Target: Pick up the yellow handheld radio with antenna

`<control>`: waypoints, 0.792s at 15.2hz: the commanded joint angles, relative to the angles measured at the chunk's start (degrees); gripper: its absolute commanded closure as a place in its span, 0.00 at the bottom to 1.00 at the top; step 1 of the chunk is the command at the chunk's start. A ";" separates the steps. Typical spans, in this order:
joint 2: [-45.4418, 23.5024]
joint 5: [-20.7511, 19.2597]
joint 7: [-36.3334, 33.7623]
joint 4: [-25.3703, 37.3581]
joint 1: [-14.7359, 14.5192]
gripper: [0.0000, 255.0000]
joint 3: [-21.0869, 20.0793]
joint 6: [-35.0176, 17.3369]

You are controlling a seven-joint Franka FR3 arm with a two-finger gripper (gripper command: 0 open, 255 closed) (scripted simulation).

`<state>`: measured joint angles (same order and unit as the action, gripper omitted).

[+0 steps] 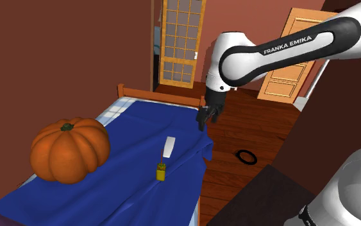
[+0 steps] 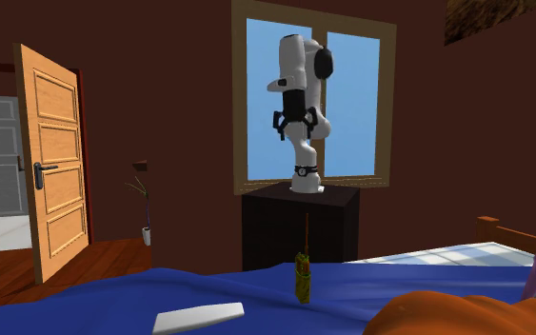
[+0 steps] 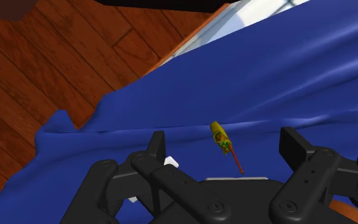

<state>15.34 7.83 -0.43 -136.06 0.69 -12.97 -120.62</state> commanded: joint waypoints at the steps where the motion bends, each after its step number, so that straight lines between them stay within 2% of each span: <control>1: -4.66 -0.82 -1.57 1.41 0.09 0.00 -0.92 -3.01; 7: -18.40 -4.81 -6.92 7.01 -0.27 0.00 -2.52 -9.98; 12: -30.08 -8.95 -11.48 13.70 -1.78 0.00 -2.14 -13.79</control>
<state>-12.54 -0.32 -10.88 -123.58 -0.67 -15.19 -133.65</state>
